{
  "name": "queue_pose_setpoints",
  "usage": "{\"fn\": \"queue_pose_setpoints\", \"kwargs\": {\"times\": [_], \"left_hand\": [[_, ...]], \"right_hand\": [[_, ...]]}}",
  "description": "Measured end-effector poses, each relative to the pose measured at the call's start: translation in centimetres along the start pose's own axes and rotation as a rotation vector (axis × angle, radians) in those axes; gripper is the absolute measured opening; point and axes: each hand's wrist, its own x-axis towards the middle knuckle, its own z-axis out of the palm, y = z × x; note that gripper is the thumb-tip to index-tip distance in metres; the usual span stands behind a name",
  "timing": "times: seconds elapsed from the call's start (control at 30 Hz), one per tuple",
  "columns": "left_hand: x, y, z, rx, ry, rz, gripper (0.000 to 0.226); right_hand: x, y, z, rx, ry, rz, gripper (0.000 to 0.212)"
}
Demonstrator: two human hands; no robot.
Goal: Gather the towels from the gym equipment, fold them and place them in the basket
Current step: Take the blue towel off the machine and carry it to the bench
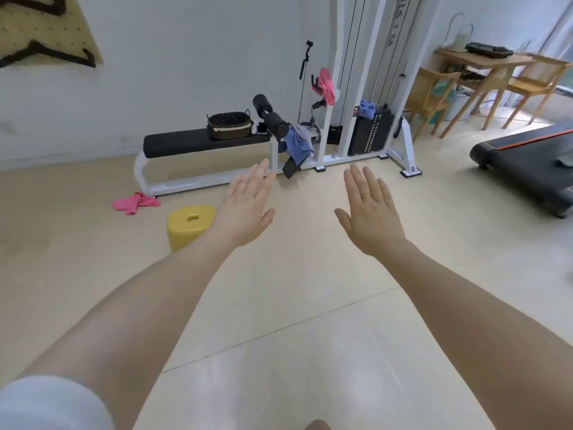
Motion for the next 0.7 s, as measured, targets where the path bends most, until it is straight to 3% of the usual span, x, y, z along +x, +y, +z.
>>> {"fn": "queue_pose_setpoints", "kwargs": {"times": [0.17,0.37,0.57,0.7], "left_hand": [[6.5,3.0,1.7,-0.159,0.114,0.095,0.054],[17.5,5.4,7.2,-0.166,0.037,0.098,0.063],[34.0,8.3,12.2,-0.133,-0.044,0.049,0.063],[44.2,10.3,14.8,-0.156,-0.093,0.05,0.055]], "right_hand": [[3.4,4.3,1.5,0.14,0.005,0.079,0.069],[10.8,12.1,5.3,0.119,0.043,0.123,0.067],[22.2,23.2,8.4,0.134,-0.013,0.243,0.067],[29.4,31.5,9.1,0.002,-0.123,0.153,0.066]]}}
